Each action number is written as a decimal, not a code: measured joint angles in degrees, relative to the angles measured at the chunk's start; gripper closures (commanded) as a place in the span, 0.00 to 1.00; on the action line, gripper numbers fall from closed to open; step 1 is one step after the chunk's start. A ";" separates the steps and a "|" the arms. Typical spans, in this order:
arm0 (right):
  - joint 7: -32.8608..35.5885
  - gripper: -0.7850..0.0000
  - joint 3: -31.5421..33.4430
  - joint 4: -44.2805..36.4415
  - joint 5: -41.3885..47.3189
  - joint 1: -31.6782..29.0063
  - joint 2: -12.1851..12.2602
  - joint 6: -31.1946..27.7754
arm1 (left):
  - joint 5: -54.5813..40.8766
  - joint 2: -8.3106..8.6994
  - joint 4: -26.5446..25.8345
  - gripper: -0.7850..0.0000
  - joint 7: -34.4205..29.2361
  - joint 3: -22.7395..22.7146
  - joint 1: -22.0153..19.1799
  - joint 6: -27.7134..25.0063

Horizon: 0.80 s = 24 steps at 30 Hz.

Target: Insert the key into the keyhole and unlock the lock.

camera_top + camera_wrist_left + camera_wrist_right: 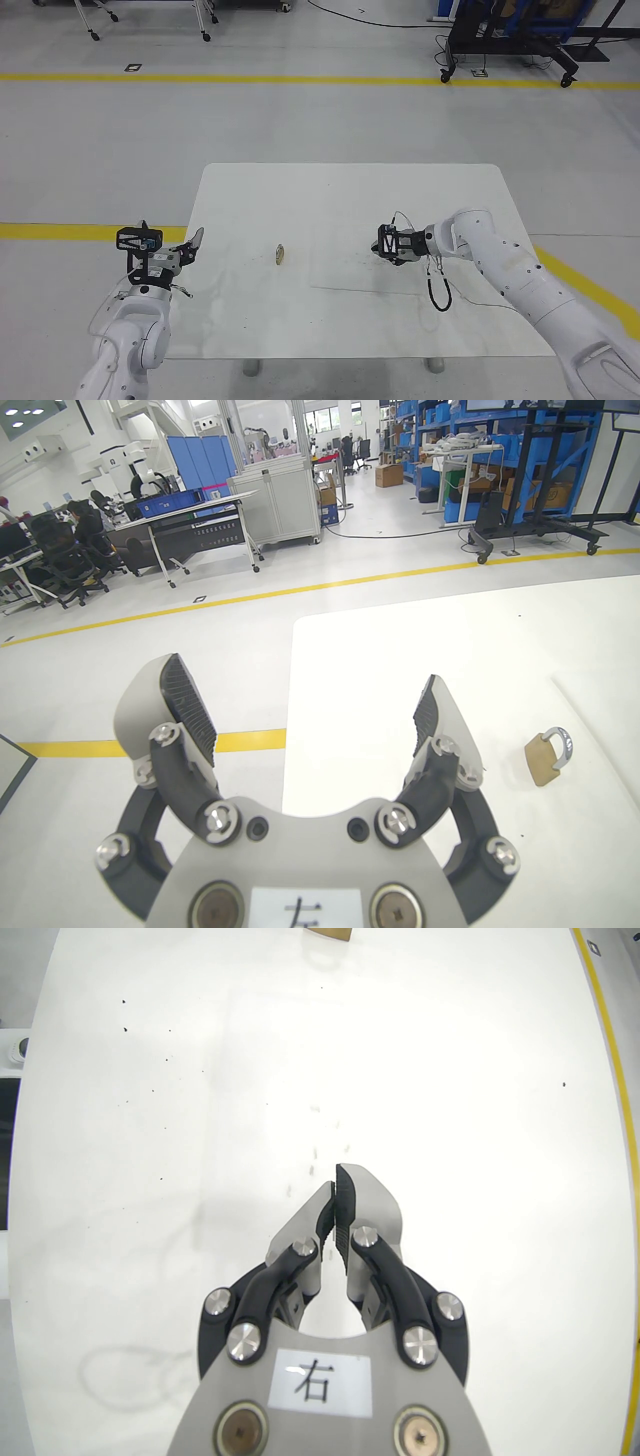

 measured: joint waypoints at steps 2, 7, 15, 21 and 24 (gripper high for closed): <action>0.00 1.00 0.00 0.00 0.00 0.00 0.00 0.00 | 0.00 0.00 0.00 0.00 0.00 0.00 0.00 0.00; -7.07 1.00 -0.48 -1.80 0.90 -0.77 0.01 0.00 | 0.00 0.00 0.00 0.00 0.00 0.00 0.00 0.00; -36.80 1.00 -4.30 -0.26 -0.26 0.63 0.77 0.00 | 0.00 0.00 0.00 0.00 0.00 0.00 0.00 0.00; -45.93 1.00 -6.34 1.37 -4.75 1.64 1.35 0.00 | 0.00 0.00 0.00 0.00 0.00 0.00 0.00 0.00; -45.50 1.00 -6.30 1.33 -4.64 1.62 1.34 0.00 | 0.03 0.00 0.00 0.00 0.02 -0.02 -0.01 0.02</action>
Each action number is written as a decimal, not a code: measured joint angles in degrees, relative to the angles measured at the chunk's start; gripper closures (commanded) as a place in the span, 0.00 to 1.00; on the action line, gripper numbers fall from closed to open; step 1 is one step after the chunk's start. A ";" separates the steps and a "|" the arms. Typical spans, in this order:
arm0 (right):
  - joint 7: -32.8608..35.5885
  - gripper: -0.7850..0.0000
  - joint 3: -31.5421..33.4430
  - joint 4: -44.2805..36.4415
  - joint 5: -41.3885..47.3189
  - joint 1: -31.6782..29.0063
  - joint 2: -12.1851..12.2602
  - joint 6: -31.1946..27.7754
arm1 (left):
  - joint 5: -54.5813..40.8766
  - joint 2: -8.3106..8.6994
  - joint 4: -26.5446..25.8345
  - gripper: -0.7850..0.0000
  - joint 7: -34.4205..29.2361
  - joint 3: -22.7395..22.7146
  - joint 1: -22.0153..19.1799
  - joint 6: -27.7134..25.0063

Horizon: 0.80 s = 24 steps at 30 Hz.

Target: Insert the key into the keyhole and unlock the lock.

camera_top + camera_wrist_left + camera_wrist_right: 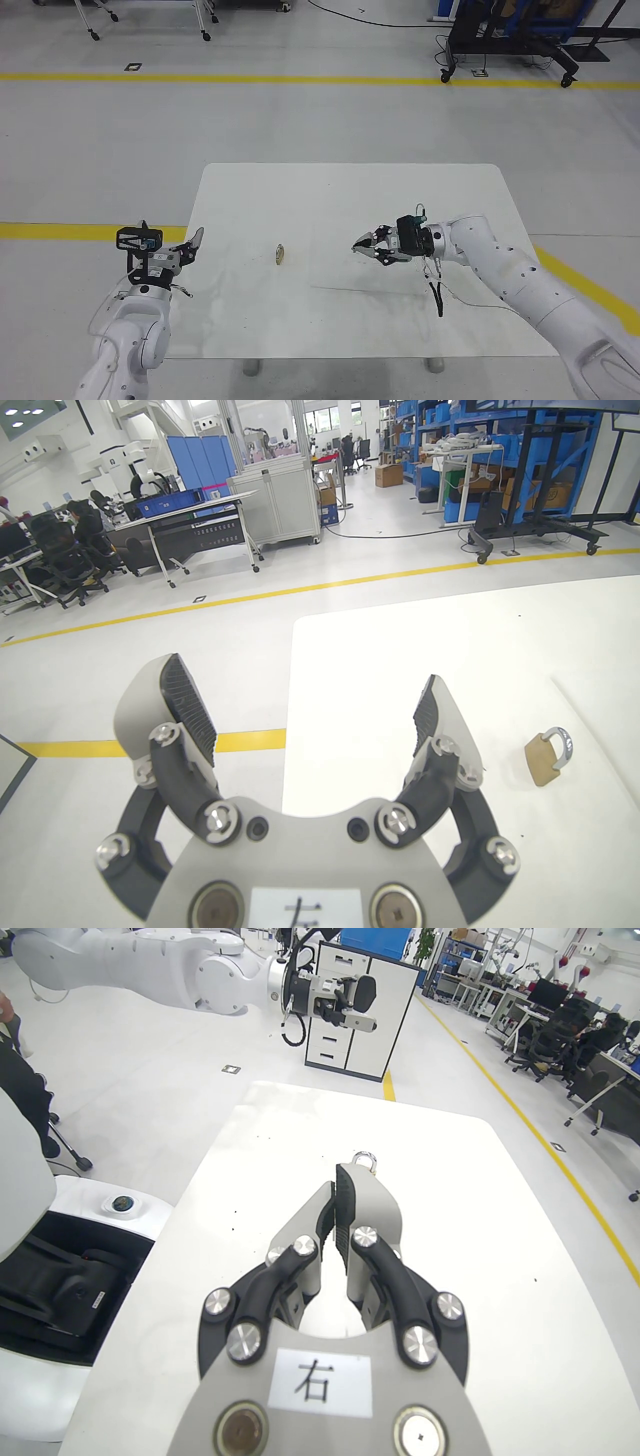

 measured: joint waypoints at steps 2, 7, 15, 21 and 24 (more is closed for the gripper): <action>-0.02 1.00 0.00 0.00 0.00 0.00 0.00 0.00 | 1.85 0.02 -0.09 0.00 0.87 0.12 0.06 1.09; -0.04 1.00 -0.57 -2.10 5.51 -1.11 -0.58 0.01 | -2.53 -0.15 -2.19 0.00 2.87 1.80 -0.32 -9.05; -0.05 1.00 -4.57 -5.84 30.30 -1.37 -1.92 0.00 | -44.28 1.37 5.51 0.00 -21.71 8.24 -12.70 -47.86; -0.05 1.00 -6.29 -4.95 44.15 -1.34 -1.94 0.00 | -76.46 2.31 13.29 0.00 -49.60 21.07 -26.89 -51.59; -0.05 1.00 -6.28 -4.98 43.81 -1.34 -1.95 0.00 | -83.17 2.32 13.19 0.00 -53.10 20.90 -26.62 -51.48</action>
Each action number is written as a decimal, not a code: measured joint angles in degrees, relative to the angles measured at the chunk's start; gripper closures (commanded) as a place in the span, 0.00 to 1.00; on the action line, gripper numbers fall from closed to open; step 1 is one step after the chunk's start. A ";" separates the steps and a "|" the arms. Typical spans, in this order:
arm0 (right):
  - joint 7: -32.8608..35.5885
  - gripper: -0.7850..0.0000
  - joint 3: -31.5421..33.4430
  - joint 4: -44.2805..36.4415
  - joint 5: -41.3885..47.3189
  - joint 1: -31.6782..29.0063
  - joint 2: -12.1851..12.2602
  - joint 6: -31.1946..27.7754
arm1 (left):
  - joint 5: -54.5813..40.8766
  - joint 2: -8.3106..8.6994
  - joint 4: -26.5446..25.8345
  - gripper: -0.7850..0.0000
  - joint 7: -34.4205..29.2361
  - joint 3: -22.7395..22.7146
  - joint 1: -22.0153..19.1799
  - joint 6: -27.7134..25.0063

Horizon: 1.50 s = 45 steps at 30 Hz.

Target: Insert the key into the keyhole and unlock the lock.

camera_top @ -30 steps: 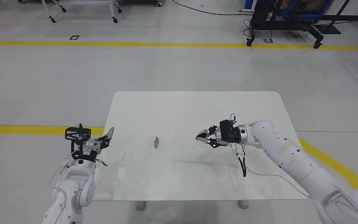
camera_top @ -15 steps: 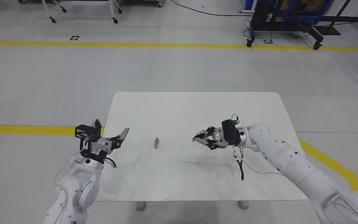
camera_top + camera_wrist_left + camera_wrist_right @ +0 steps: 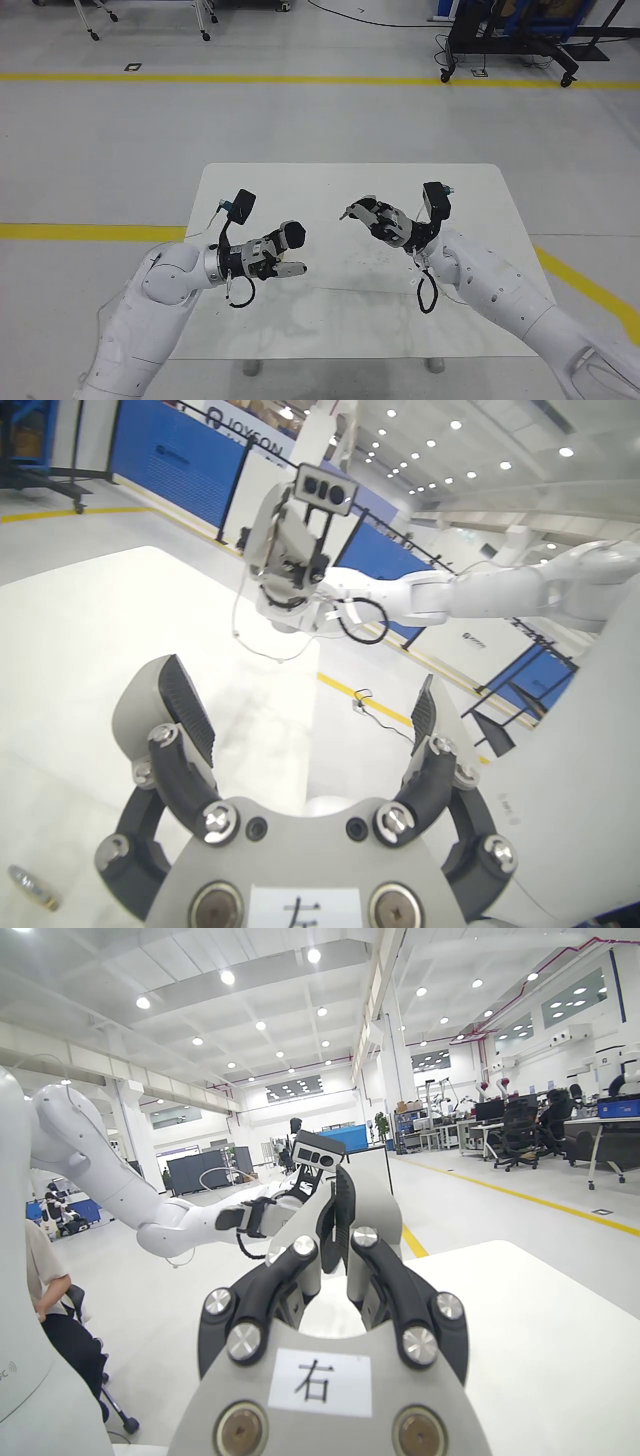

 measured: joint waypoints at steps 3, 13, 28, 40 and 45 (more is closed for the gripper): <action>0.00 1.00 0.01 0.00 -0.30 0.00 0.01 0.00 | 4.46 -0.01 -0.06 0.01 3.57 -0.14 0.46 -0.04; 0.00 1.00 0.01 0.00 -0.25 0.00 0.01 0.00 | -3.59 -0.64 4.86 0.00 -1.49 5.29 -6.23 4.07; 14.73 1.00 -3.00 -3.72 25.61 -3.70 -1.11 0.00 | -2.60 -1.42 6.62 0.00 7.80 6.82 -6.77 3.77; 34.69 1.00 -2.41 -1.92 49.81 -3.12 -2.04 0.00 | -4.70 -2.12 10.78 0.54 8.49 10.50 -8.58 2.28; 40.96 1.00 -1.09 -1.61 53.01 -3.59 -2.37 0.00 | -5.77 -2.30 12.23 0.56 8.56 11.30 -9.34 2.35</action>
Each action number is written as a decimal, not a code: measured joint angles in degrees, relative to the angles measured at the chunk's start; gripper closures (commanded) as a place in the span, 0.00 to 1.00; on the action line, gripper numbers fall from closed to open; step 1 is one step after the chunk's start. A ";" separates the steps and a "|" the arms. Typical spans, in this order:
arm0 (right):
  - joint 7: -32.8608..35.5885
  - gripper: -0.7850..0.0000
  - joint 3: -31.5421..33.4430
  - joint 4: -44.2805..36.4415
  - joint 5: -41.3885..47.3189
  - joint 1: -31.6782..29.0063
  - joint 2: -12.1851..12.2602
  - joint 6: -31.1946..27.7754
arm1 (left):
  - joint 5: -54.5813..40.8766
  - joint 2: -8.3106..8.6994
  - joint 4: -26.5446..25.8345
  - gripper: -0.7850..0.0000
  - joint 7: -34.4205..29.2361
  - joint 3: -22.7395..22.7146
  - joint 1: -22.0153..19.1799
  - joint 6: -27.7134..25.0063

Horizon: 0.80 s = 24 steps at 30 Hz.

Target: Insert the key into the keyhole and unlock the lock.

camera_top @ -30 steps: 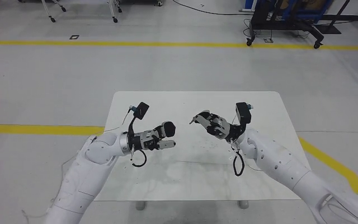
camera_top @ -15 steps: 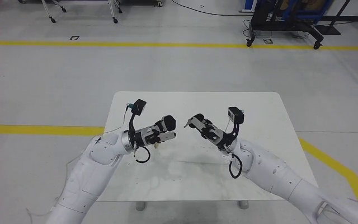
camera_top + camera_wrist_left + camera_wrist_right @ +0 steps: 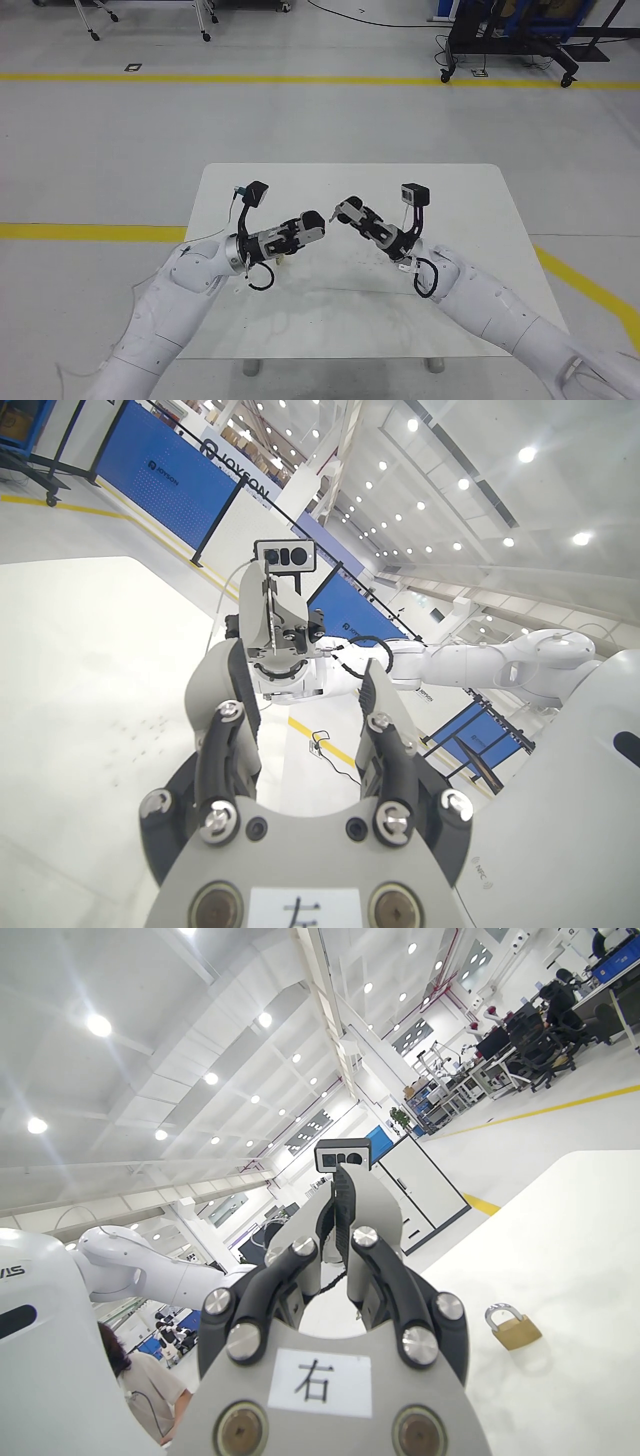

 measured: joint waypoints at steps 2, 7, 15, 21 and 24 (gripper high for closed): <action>1.48 1.00 0.44 0.30 0.60 -0.15 -0.25 0.00 | -0.15 -0.07 0.39 0.58 0.06 0.29 -0.24 -0.07; 4.76 1.00 1.39 1.10 1.93 -0.51 -1.16 0.00 | 0.05 -0.18 1.05 0.64 0.46 0.73 -0.65 0.13; 8.12 1.00 3.55 2.31 2.48 -0.98 -2.42 0.00 | 2.04 -0.38 1.51 0.76 2.09 1.33 -0.90 1.16; 9.69 1.00 5.20 3.26 0.67 -1.33 -3.17 0.00 | 2.39 -0.51 1.99 0.96 2.61 1.74 -1.27 1.57; 10.36 1.00 5.94 3.46 0.27 -1.67 -3.49 0.00 | 2.51 -0.57 2.15 1.00 2.81 1.92 -1.38 1.77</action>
